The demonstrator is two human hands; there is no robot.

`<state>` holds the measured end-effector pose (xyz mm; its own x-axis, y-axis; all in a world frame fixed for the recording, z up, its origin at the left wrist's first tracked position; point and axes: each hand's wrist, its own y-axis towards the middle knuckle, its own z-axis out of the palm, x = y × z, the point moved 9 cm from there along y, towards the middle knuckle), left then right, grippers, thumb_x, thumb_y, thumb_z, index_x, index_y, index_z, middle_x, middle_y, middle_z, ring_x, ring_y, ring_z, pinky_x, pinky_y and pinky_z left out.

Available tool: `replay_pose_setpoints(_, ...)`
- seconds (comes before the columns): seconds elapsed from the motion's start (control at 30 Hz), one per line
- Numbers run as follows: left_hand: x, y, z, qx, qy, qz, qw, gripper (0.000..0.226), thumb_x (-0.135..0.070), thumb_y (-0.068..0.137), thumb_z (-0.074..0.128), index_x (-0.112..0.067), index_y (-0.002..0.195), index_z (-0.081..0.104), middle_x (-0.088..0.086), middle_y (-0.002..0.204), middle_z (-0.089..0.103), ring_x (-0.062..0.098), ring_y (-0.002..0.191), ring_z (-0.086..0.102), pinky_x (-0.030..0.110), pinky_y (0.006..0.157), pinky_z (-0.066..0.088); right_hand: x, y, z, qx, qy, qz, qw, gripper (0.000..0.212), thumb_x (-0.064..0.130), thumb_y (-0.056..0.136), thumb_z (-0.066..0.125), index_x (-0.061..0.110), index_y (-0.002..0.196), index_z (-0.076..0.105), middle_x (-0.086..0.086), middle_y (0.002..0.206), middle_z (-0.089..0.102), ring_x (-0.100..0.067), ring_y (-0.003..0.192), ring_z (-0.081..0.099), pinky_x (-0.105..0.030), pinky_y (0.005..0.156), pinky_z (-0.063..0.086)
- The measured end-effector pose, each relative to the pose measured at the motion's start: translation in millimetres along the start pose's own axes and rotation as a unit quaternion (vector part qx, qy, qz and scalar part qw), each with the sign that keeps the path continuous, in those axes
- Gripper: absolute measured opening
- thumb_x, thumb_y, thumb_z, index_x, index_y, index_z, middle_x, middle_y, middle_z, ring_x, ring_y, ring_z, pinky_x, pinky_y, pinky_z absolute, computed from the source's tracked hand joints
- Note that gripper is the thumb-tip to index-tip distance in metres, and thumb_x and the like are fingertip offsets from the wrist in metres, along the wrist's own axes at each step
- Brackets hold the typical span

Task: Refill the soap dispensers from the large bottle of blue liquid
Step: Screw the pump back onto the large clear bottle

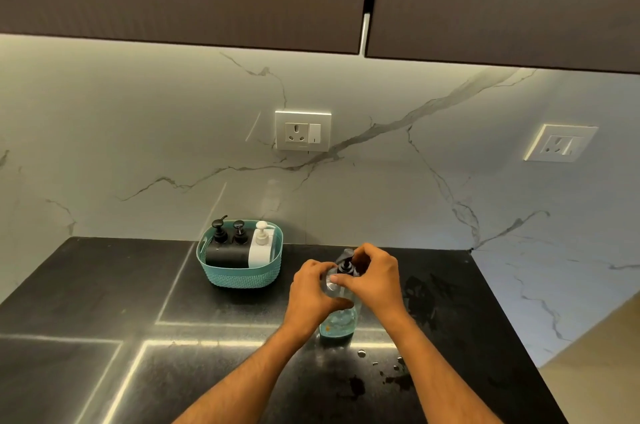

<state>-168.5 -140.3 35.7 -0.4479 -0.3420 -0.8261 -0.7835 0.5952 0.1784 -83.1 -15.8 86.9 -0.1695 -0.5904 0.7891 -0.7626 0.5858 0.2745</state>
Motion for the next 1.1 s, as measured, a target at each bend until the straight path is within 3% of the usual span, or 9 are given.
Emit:
replay_pose_setpoints(0.13, 1, 0, -1, -0.002, -0.002, 0.001, 1.000, 0.066, -0.041, 0.054, 0.096, -0.031, 0.114, 0.071, -0.015, 0.103, 0.058, 0.003, 0.094, 0.061, 0.023, 0.082, 0.056, -3, 0, 7, 0.016, 0.001, 0.021, 1.000, 0.055, 0.044, 0.060, 0.096, 0.023, 0.098, 0.063, 0.009, 0.091, 0.067, -0.006, 0.085, 0.066, -0.019, 0.073, 0.057)
replay_pose_setpoints(0.23, 1, 0, -1, -0.003, 0.001, -0.002, 1.000, 0.068, -0.041, 0.053, 0.096, -0.030, 0.115, 0.070, -0.015, 0.104, 0.058, 0.004, 0.095, 0.061, 0.024, 0.084, 0.057, -2, 0, 5, 0.030, 0.029, -0.002, 0.999, 0.051, 0.026, 0.068, 0.094, 0.025, 0.111, 0.069, 0.013, 0.098, 0.070, -0.007, 0.092, 0.068, -0.021, 0.081, 0.059)
replay_pose_setpoints(0.33, 2, 1, 1, 0.000, 0.006, -0.004, 1.000, 0.069, -0.039, 0.055, 0.097, -0.029, 0.117, 0.069, -0.014, 0.104, 0.058, 0.005, 0.096, 0.061, 0.027, 0.086, 0.058, -2, -2, 3, 0.025, 0.012, -0.006, 1.000, 0.036, 0.026, 0.067, 0.094, 0.025, 0.095, 0.071, 0.014, 0.086, 0.070, -0.003, 0.083, 0.069, -0.020, 0.074, 0.060)
replay_pose_setpoints(0.47, 2, 1, 2, 0.001, 0.008, -0.003, 1.000, 0.062, -0.037, 0.057, 0.097, -0.028, 0.112, 0.071, -0.013, 0.103, 0.059, 0.005, 0.095, 0.062, 0.029, 0.085, 0.059, -2, -2, 3, 0.000, -0.012, 0.019, 1.000, 0.049, 0.047, 0.061, 0.095, 0.024, 0.089, 0.062, 0.011, 0.083, 0.066, -0.004, 0.076, 0.065, -0.014, 0.064, 0.052)
replay_pose_setpoints(0.6, 1, 1, 0, -0.005, 0.006, -0.008, 1.000, 0.067, -0.038, 0.057, 0.097, -0.028, 0.117, 0.069, -0.013, 0.105, 0.058, 0.006, 0.096, 0.061, 0.026, 0.085, 0.058, -1, -2, 5, 0.034, 0.024, -0.010, 0.999, 0.046, 0.028, 0.070, 0.093, 0.026, 0.108, 0.068, 0.012, 0.097, 0.069, -0.008, 0.090, 0.068, -0.015, 0.075, 0.056)
replay_pose_setpoints(0.67, 1, 1, 1, -0.001, 0.011, -0.008, 1.000, 0.069, -0.038, 0.057, 0.097, -0.027, 0.119, 0.068, -0.013, 0.105, 0.058, 0.005, 0.096, 0.061, 0.023, 0.085, 0.056, -4, -1, 5, 0.048, 0.019, -0.013, 0.999, 0.039, 0.020, 0.071, 0.091, 0.022, 0.105, 0.073, 0.012, 0.095, 0.071, -0.007, 0.091, 0.069, -0.018, 0.079, 0.058)
replay_pose_setpoints(0.9, 3, 2, -1, -0.009, 0.010, -0.017, 1.000, 0.066, -0.036, 0.056, 0.097, -0.027, 0.115, 0.070, -0.012, 0.103, 0.058, 0.004, 0.094, 0.061, 0.022, 0.083, 0.056, -7, 3, 3, -0.005, 0.003, 0.009, 1.000, 0.042, 0.035, 0.061, 0.097, 0.021, 0.084, 0.065, 0.009, 0.079, 0.066, -0.007, 0.072, 0.064, -0.015, 0.061, 0.051)
replay_pose_setpoints(1.03, 0, 1, 0, -0.008, 0.007, -0.011, 1.000, 0.068, -0.038, 0.054, 0.098, -0.030, 0.115, 0.070, -0.014, 0.102, 0.058, 0.003, 0.093, 0.062, 0.019, 0.081, 0.055, -7, 4, 13, 0.066, 0.043, -0.017, 0.997, 0.042, 0.020, 0.073, 0.091, 0.020, 0.110, 0.072, 0.009, 0.101, 0.071, -0.002, 0.095, 0.067, -0.017, 0.083, 0.056)
replay_pose_setpoints(1.1, 0, 1, 2, -0.006, 0.004, -0.009, 1.000, 0.069, -0.036, 0.054, 0.098, -0.031, 0.117, 0.069, -0.014, 0.103, 0.059, 0.004, 0.094, 0.062, 0.020, 0.082, 0.056, -7, 4, 16, 0.084, 0.053, -0.018, 0.995, 0.034, 0.015, 0.075, 0.088, 0.020, 0.107, 0.076, 0.011, 0.099, 0.073, 0.002, 0.095, 0.068, -0.019, 0.085, 0.057)
